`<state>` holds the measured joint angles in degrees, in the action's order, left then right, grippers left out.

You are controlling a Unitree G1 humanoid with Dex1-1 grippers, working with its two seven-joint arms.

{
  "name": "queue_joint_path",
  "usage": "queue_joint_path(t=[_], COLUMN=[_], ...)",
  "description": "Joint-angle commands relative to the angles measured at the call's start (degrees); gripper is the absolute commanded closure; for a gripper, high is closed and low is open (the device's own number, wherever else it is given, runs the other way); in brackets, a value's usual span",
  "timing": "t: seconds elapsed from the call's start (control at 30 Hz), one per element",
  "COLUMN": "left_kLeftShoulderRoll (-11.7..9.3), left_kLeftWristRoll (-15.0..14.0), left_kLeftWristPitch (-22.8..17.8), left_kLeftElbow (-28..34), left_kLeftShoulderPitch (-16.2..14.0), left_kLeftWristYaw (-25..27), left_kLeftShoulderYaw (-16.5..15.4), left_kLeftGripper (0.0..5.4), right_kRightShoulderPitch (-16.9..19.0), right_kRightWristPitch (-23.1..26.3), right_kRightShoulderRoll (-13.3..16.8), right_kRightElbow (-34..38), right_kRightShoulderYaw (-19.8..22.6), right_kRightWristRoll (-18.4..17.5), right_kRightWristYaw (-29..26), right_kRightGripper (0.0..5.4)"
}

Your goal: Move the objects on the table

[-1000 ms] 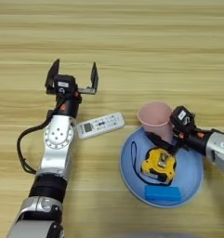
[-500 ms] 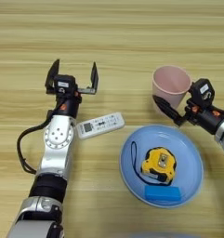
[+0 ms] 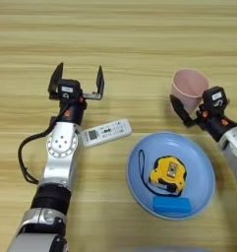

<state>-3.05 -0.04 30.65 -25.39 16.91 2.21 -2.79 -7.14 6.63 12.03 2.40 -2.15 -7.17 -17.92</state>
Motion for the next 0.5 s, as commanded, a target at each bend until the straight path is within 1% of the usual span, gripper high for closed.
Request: queue_joint_path(t=[0.03, 0.17, 0.23, 0.37, 0.5], left_kLeftShoulderRoll=[0.11, 0.08, 0.05, -0.02, -0.19], left_kLeftWristRoll=[0.89, 0.93, 0.93, 0.93, 0.79], left_kLeftWristPitch=[0.43, 0.50, 0.52, 0.54, 0.50], left_kLeftElbow=[0.10, 0.16, 0.22, 0.34, 0.45], left_kLeftShoulderPitch=[0.53, 0.49, 0.48, 0.44, 0.38], left_kLeftWristYaw=[-0.50, -0.72, -0.81, -0.89, -0.88], left_kLeftShoulderYaw=[0.37, 0.54, 0.59, 0.67, 0.71], left_kLeftGripper=[0.00, 0.00, 0.00, 0.00, 0.00], right_kRightShoulderPitch=[-3.09, -5.43, -6.29, -7.53, -8.27], right_kRightWristPitch=[-4.90, -9.77, -11.41, -13.64, -14.15], right_kRightShoulderRoll=[-1.43, -1.32, -1.41, -1.47, -1.53], right_kRightElbow=[-8.02, -17.86, -21.56, -26.50, -29.91], right_kRightShoulderYaw=[1.29, 2.84, 3.73, 4.63, 4.99], right_kRightWristRoll=[2.81, 5.34, 5.57, 5.97, 6.05], right_kRightWristYaw=[4.01, 8.21, 9.40, 10.55, 10.71], right_kRightGripper=[1.07, 1.07, 1.07, 1.07, 1.07])
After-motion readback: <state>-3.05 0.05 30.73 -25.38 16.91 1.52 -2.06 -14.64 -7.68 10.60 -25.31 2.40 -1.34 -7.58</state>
